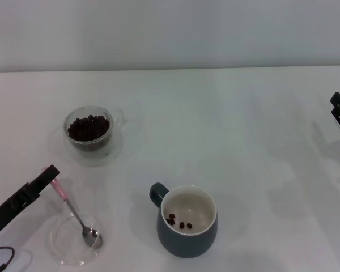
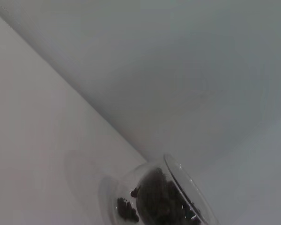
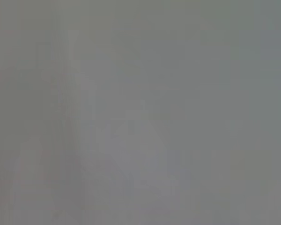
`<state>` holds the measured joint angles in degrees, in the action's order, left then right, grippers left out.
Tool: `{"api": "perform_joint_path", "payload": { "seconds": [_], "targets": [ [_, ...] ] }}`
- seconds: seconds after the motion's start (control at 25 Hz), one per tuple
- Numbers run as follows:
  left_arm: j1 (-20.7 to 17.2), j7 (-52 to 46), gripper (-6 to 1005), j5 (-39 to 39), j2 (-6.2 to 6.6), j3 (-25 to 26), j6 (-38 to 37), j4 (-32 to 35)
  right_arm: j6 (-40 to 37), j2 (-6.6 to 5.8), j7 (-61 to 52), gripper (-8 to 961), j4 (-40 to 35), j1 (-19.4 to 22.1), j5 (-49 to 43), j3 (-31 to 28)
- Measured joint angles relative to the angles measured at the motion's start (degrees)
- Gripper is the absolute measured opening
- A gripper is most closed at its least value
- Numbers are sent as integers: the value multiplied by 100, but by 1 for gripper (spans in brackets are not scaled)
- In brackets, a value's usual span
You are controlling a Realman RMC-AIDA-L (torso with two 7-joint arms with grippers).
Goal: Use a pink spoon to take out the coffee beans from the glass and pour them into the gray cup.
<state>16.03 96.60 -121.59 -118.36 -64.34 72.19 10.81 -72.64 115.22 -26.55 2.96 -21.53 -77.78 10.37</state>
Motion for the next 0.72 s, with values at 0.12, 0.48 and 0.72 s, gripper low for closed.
{"api": "perform_joint_path", "payload": {
  "seconds": [0.12, 0.48, 0.72],
  "targets": [
    [-6, 115, 179, 10, -3, 0, 18, 0, 1, 0, 0, 622, -9, -20, 0, 0],
    [-3, 870, 329, -10, -24, 271, 1, -9, 14, 0, 0, 622, -19, -62, 10, 0],
    [-243, 1827, 575, -14, -50, 1009, -13, -4, 63, 0, -5, 622, -18, -60, 9, -7]
  ]
}}
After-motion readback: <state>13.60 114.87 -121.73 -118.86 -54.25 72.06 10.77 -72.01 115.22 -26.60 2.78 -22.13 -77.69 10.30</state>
